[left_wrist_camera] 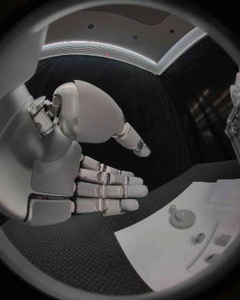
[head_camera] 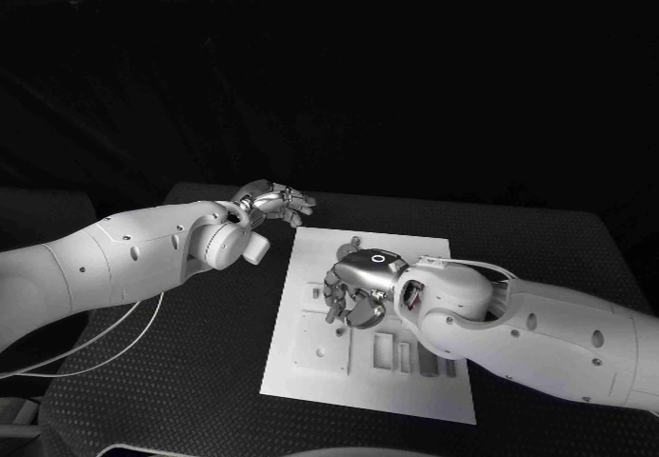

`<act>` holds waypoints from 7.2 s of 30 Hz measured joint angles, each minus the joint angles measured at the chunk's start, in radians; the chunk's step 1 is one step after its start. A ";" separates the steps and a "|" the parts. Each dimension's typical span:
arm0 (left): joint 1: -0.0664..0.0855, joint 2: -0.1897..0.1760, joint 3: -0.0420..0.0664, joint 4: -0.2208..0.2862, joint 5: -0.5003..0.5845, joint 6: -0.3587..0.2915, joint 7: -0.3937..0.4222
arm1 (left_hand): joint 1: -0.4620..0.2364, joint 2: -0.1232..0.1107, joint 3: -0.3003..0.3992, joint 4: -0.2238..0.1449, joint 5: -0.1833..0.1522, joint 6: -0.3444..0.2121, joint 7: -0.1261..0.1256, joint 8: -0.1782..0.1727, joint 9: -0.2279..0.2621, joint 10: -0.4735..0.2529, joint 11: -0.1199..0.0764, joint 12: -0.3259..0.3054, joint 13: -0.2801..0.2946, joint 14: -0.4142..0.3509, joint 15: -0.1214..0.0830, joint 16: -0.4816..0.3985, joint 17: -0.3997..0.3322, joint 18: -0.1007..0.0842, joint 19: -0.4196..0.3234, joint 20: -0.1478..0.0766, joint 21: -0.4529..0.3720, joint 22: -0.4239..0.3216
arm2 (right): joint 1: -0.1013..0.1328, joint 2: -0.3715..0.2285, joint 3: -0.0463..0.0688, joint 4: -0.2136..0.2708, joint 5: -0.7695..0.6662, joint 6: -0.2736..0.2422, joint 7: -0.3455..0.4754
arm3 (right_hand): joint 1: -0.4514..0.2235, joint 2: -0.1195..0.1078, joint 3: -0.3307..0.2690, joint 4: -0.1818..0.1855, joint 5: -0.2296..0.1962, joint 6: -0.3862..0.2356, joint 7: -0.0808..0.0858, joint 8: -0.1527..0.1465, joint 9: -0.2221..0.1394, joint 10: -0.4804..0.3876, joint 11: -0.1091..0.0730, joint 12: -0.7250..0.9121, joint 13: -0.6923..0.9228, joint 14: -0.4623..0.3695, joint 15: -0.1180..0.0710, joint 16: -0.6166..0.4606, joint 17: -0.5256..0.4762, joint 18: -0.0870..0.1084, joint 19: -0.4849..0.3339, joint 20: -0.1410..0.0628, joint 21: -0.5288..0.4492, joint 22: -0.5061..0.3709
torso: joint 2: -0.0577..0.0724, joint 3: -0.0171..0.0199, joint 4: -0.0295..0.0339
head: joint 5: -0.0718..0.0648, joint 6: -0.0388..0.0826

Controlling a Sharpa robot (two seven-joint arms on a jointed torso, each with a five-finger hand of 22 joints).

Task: Assemble the parts on the task board

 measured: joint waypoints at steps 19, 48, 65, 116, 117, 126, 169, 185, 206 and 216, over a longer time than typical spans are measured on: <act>0.000 0.003 0.000 0.002 0.000 0.001 -0.001 | 0.000 0.000 0.000 0.000 0.000 0.000 0.000 0.000 0.000 0.000 0.000 0.000 0.000 0.000 0.000 0.000 0.002 0.008 -0.002 0.002 0.000 0.001 | -0.056 0.079 -0.064 -0.055 -0.109 -0.008 0.000 | -0.004 -0.004 0.004 -0.007 -0.003 0.000 -0.001 0.000 0.000 0.004 0.004 0.000 0.002 0.005 -0.004 0.000 -0.001 0.002 0.001 0.001 0.000 0.000 | 0.001 0.0003 0.0011 | 0.017 -0.015; 0.000 0.004 0.000 0.002 0.001 0.003 -0.001 | -0.004 0.004 0.000 0.000 0.000 0.000 0.000 0.004 0.000 -0.001 0.001 0.000 0.000 0.000 0.000 -0.004 0.004 0.001 -0.002 0.002 0.000 0.001 | -0.063 0.090 -0.074 -0.068 -0.141 -0.013 -0.001 | -0.012 -0.003 0.008 -0.014 -0.003 0.006 -0.001 0.000 0.000 0.007 0.000 0.000 0.006 0.006 -0.002 0.003 -0.002 0.004 0.006 -0.002 0.006 0.000 | 0.000 0.0011 -0.0002 | 0.025 -0.026; 0.000 0.003 0.000 0.004 0.001 0.004 -0.001 | -0.004 0.004 0.000 0.000 0.000 0.000 0.000 0.004 0.000 -0.006 0.002 0.000 0.000 0.000 0.000 -0.004 0.004 0.007 -0.001 0.001 -0.004 0.002 | -0.063 0.101 -0.100 -0.083 -0.149 -0.015 0.000 | -0.010 -0.002 0.010 -0.018 0.001 0.005 -0.002 0.000 0.023 0.007 0.000 0.000 0.006 0.008 -0.001 0.003 -0.002 0.004 0.007 0.000 0.006 0.000 | 0.000 0.0006 0.0003 | 0.026 -0.030; 0.000 0.000 0.000 0.006 0.001 0.011 -0.004 | -0.004 0.004 -0.005 0.000 -0.004 0.000 0.000 0.004 0.000 -0.006 0.002 0.000 -0.001 0.000 0.000 -0.008 0.010 0.005 0.002 0.001 -0.008 0.005 | -0.071 0.077 -0.110 -0.089 -0.084 -0.088 0.007 | -0.053 -0.084 -0.099 -0.063 0.026 -0.163 0.078 -0.108 -0.013 -0.183 0.079 -0.105 -0.029 -0.055 0.065 0.038 -0.011 -0.013 -0.037 0.025 0.005 0.001 | 0.000 0.0010 -0.0005 | 0.025 -0.028; 0.000 0.000 0.000 0.006 0.001 0.011 -0.004 | -0.004 0.004 -0.005 0.000 -0.004 0.000 0.000 0.004 0.000 -0.006 0.002 0.000 0.000 0.000 0.000 -0.008 0.010 0.005 0.002 0.001 -0.008 0.006 | -0.070 0.072 -0.109 -0.085 -0.078 -0.095 0.008 | -0.053 -0.084 -0.099 -0.063 0.026 -0.163 0.078 -0.108 -0.013 -0.183 0.079 -0.105 -0.029 -0.055 0.065 0.038 -0.011 -0.012 -0.037 0.025 0.005 0.001 | 0.000 0.0010 -0.0005 | 0.025 -0.027; 0.000 -0.001 0.000 0.000 0.001 0.012 -0.005 | -0.004 0.004 -0.005 0.000 -0.004 0.000 0.000 0.004 0.000 -0.006 0.002 0.000 0.000 0.000 0.000 -0.012 0.010 0.008 0.002 0.002 -0.008 0.006 | -0.042 0.004 -0.063 -0.024 0.089 -0.154 0.046 | -0.056 -0.088 -0.113 -0.051 0.046 -0.165 0.076 -0.108 -0.012 -0.188 0.084 -0.105 -0.029 -0.051 0.069 0.067 -0.012 -0.013 -0.038 0.026 0.017 0.001 | 0.000 0.0014 -0.0007 | 0.007 -0.017; -0.009 0.002 -0.001 -0.032 0.001 0.024 -0.004 | -0.004 0.004 -0.005 0.000 -0.004 -0.007 0.001 0.008 -0.001 -0.007 0.000 0.000 -0.001 0.000 0.000 -0.012 0.013 -0.001 0.000 0.003 -0.008 0.007 | 0.099 -0.361 -0.091 0.042 0.762 0.426 -0.351 | -0.380 0.165 -0.563 0.146 0.171 -0.106 -0.026 -0.053 0.171 -0.177 -0.053 0.782 0.790 -0.022 -0.053 0.391 0.190 -0.014 0.000 -0.086 0.219 0.000 | -0.030 0.0083 -0.0216 | -0.060 0.018; -0.010 0.000 -0.001 -0.030 0.001 0.030 -0.004 | -0.004 0.004 -0.005 0.000 -0.004 -0.007 0.001 0.008 -0.001 -0.011 0.001 0.000 -0.001 0.000 0.000 -0.012 0.013 0.009 0.000 0.003 -0.012 0.008 | 0.072 -0.331 -0.111 0.029 0.729 0.389 -0.394 | -0.387 0.182 -0.592 0.148 0.226 -0.099 -0.033 -0.076 0.171 -0.175 -0.057 0.799 0.786 -0.014 -0.061 0.385 0.208 -0.014 0.000 -0.086 0.230 0.000 | -0.029 0.0071 -0.0203 | -0.061 0.005; -0.011 -0.003 -0.002 -0.024 0.001 0.040 -0.005 | -0.008 0.008 -0.008 0.003 -0.008 -0.007 0.001 0.008 -0.002 -0.013 0.001 0.000 -0.001 0.000 0.000 -0.016 0.015 0.007 -0.002 0.005 -0.012 0.009 | 0.043 -0.287 -0.114 0.002 0.692 0.337 -0.417 | -0.399 0.167 -0.608 0.173 0.202 -0.099 -0.033 -0.100 0.161 -0.175 -0.057 0.805 0.777 -0.014 -0.061 0.373 0.218 -0.014 -0.005 -0.089 0.230 0.000 | -0.028 0.0060 -0.0197 | -0.056 -0.005; -0.011 -0.008 -0.002 -0.018 0.001 0.045 -0.008 | -0.011 0.005 -0.011 0.005 -0.008 -0.006 0.001 0.008 -0.002 -0.013 0.001 0.000 -0.001 0.000 0.000 -0.016 0.016 0.001 -0.002 0.005 -0.012 0.010 | 0.025 -0.267 -0.116 0.001 0.662 0.325 -0.429 | -0.399 0.167 -0.608 0.178 0.202 -0.098 -0.034 -0.097 0.164 -0.175 -0.057 0.805 0.774 -0.014 -0.060 0.373 0.221 -0.014 -0.006 -0.088 0.230 0.000 | -0.028 0.0069 -0.0211 | -0.051 -0.010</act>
